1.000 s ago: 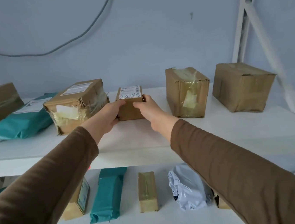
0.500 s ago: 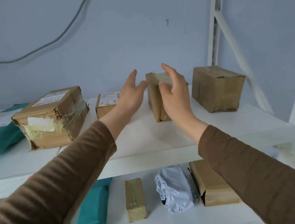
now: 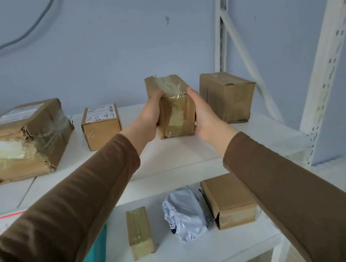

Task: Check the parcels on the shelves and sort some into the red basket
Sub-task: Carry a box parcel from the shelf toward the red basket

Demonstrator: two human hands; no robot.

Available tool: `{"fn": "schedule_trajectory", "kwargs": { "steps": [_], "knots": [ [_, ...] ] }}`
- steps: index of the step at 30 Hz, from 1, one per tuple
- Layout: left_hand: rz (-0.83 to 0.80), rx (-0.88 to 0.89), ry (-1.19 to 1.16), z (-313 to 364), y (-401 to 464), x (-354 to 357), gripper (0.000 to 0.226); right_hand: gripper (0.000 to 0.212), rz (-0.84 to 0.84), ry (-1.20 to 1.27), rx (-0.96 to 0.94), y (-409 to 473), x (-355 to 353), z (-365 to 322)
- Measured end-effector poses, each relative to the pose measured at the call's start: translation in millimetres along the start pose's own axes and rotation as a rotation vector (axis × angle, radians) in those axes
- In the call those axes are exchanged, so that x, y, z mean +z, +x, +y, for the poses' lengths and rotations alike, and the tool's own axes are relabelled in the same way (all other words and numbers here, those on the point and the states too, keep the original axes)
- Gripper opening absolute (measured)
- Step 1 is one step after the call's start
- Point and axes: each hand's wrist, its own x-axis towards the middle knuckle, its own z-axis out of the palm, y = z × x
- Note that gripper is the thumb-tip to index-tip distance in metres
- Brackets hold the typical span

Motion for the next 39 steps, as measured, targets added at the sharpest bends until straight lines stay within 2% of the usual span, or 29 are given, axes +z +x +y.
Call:
{"fn": "schedule_trajectory", "kwargs": {
  "steps": [3, 8, 10, 12, 17, 20, 23, 26, 32, 35, 39],
  "knots": [
    [0.003, 0.07, -0.054, -2, -22, 4, 0.038, 0.11, -0.042, -0.026, -0.071, -41, -4, -3],
    [-0.029, 0.261, -0.05, -14, -86, 17, 0.043, 0.065, -0.1, 0.021, -0.233, -126, -23, -2],
    [-0.026, 0.331, -0.049, -22, -121, 27, 0.058, 0.058, -0.116, 0.067, -0.285, -163, -37, 2],
    [-0.025, 0.377, -0.077, -31, -159, 40, 0.068, 0.064, -0.105, 0.108, -0.308, -200, -53, 9],
    [-0.018, 0.492, 0.001, -63, -260, 80, 0.065, 0.074, -0.059, 0.244, -0.27, -285, -100, 37],
    [0.034, 0.522, 0.095, -89, -310, 91, 0.059, 0.071, -0.136, 0.392, -0.149, -323, -133, 65],
    [0.076, 0.551, 0.15, -117, -342, 96, 0.05, 0.078, -0.194, 0.576, 0.034, -347, -163, 101],
    [0.106, 0.514, 0.075, -132, -360, 103, 0.038, 0.07, -0.297, 0.721, 0.174, -365, -183, 128],
    [0.134, 0.358, 0.027, -137, -365, 113, 0.04, 0.088, -0.395, 0.746, 0.429, -379, -192, 136],
    [0.183, 0.274, 0.02, -139, -366, 114, 0.038, 0.088, -0.361, 0.682, 0.435, -378, -192, 132],
    [0.191, 0.093, -0.048, -151, -363, 107, 0.038, 0.07, -0.2, 0.336, 0.25, -386, -178, 123]
  ]
}}
